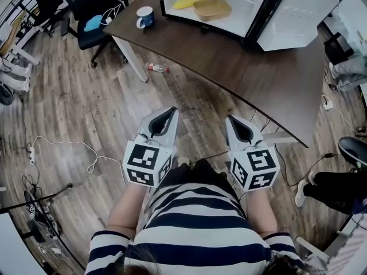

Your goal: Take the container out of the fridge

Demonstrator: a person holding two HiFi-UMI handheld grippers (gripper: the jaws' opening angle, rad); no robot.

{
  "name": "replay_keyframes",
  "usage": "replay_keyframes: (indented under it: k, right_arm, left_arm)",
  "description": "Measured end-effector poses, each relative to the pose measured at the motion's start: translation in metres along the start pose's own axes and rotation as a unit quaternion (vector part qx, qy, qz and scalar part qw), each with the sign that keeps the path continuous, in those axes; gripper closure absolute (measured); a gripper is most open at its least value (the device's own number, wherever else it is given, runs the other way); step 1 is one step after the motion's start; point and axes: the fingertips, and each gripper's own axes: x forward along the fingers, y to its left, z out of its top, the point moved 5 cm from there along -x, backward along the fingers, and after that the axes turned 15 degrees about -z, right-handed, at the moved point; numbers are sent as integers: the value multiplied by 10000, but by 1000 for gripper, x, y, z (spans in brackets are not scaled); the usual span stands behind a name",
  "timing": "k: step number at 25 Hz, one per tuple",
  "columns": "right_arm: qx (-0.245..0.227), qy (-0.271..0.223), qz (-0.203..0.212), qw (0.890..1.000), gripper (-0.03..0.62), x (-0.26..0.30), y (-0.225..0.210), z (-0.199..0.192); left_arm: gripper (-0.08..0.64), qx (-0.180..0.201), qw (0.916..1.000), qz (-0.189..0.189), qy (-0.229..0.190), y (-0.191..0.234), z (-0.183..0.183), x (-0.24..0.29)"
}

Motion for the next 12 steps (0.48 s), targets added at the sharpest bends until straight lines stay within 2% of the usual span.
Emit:
replay_keyframes:
  k: [7, 12]
  right_arm:
    - [0, 121, -90, 9999, 598, 12, 20, 1]
    - [-80, 103, -5, 9999, 598, 23, 29, 6]
  left_arm:
    - [560, -34, 9997, -252, 43, 24, -5, -6]
    - [560, -48, 9998, -200, 2, 39, -7, -12]
